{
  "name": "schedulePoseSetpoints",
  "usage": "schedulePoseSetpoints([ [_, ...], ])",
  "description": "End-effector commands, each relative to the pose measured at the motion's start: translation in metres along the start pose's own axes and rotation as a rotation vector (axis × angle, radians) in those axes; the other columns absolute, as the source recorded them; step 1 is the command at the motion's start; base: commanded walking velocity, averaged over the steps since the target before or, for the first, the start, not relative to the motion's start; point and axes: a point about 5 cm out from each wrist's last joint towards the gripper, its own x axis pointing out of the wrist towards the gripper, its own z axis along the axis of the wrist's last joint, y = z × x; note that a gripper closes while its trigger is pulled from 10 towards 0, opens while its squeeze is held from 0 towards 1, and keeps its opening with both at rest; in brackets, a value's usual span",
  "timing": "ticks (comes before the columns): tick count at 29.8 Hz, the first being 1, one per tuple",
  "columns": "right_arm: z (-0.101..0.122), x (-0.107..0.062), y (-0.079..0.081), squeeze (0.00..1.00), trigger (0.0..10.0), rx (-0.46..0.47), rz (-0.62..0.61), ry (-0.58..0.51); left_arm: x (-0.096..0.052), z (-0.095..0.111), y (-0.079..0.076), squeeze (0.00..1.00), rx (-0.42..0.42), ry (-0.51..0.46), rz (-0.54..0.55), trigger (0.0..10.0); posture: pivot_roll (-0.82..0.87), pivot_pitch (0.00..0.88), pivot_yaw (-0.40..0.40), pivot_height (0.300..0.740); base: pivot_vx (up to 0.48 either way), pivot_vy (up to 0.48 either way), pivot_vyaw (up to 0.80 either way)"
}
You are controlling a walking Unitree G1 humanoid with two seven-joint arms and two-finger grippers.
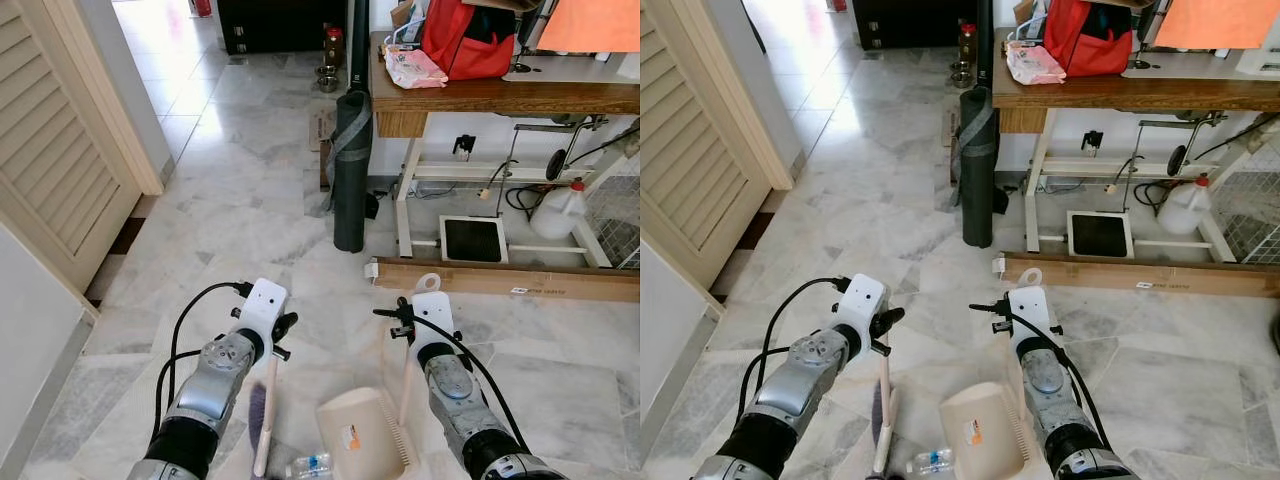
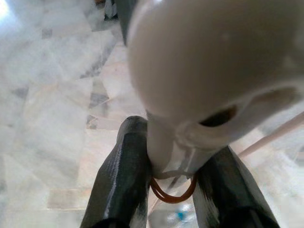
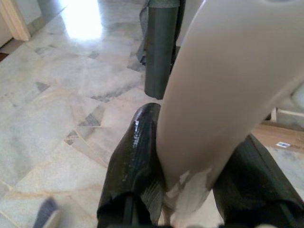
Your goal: Sweep floor
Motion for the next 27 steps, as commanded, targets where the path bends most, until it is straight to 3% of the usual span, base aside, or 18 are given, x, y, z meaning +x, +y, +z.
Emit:
schedulePoseSetpoints([
  [1, -0.012, -0.004, 0.001, 0.00, 10.0, -0.014, 0.003, 0.066, 0.002, -0.008, -0.011, 0.00, -0.161, 0.046, -0.071, 10.0, 0.09, 0.088, 0.059, 0.740, 0.000, 0.000, 0.00],
  [2, -0.012, -0.004, 0.001, 0.00, 10.0, -0.014, 0.003, 0.066, 0.002, -0.008, -0.011, 0.00, -0.161, 0.046, -0.071, 10.0, 0.09, 0.088, 0.059, 0.740, 0.000, 0.000, 0.00],
  [8, -0.012, -0.004, -0.003, 0.00, 10.0, 0.000, -0.022, 0.065, 0.008, 0.001, -0.024, 0.00, -0.380, 0.063, -0.141, 10.0, 0.08, 0.102, 0.065, 0.740, 0.000, 0.000, 0.00],
  [13, -0.013, -0.005, -0.002, 0.00, 10.0, 0.007, -0.027, 0.068, 0.009, 0.003, -0.034, 0.00, -0.419, 0.080, -0.174, 10.0, 0.08, 0.105, 0.070, 0.740, 0.000, 0.000, 0.00],
  [17, -0.012, -0.004, -0.002, 0.00, 10.0, 0.011, -0.031, 0.067, 0.012, 0.007, -0.035, 0.00, -0.440, 0.048, -0.134, 10.0, 0.08, 0.106, 0.073, 0.740, 0.000, 0.000, 0.00],
  [19, -0.013, -0.005, -0.002, 0.00, 10.0, 0.013, -0.034, 0.066, 0.012, 0.010, -0.036, 0.00, -0.387, 0.032, -0.120, 10.0, 0.08, 0.105, 0.073, 0.740, 0.000, 0.000, 0.00],
  [21, -0.013, -0.005, -0.004, 0.00, 10.0, 0.012, -0.042, 0.063, 0.011, 0.013, -0.034, 0.00, -0.254, -0.008, -0.090, 10.0, 0.08, 0.099, 0.075, 0.740, 0.000, 0.000, 0.00],
  [23, -0.013, -0.005, -0.005, 0.00, 10.0, 0.013, -0.051, 0.057, 0.010, 0.017, -0.031, 0.00, -0.181, -0.054, -0.063, 10.0, 0.08, 0.098, 0.075, 0.740, 0.000, 0.000, 0.00],
  [24, -0.012, -0.005, -0.007, 0.00, 10.0, 0.015, -0.066, 0.047, 0.006, 0.022, -0.025, 0.00, -0.111, -0.120, -0.024, 10.0, 0.08, 0.095, 0.076, 0.740, 0.000, 0.000, 0.00],
  [27, -0.008, -0.004, -0.009, 0.00, 10.0, 0.027, -0.080, 0.026, 0.000, 0.027, -0.010, 0.00, -0.095, -0.208, 0.058, 10.0, 0.08, 0.089, 0.076, 0.740, 0.000, 0.000, 0.00],
])
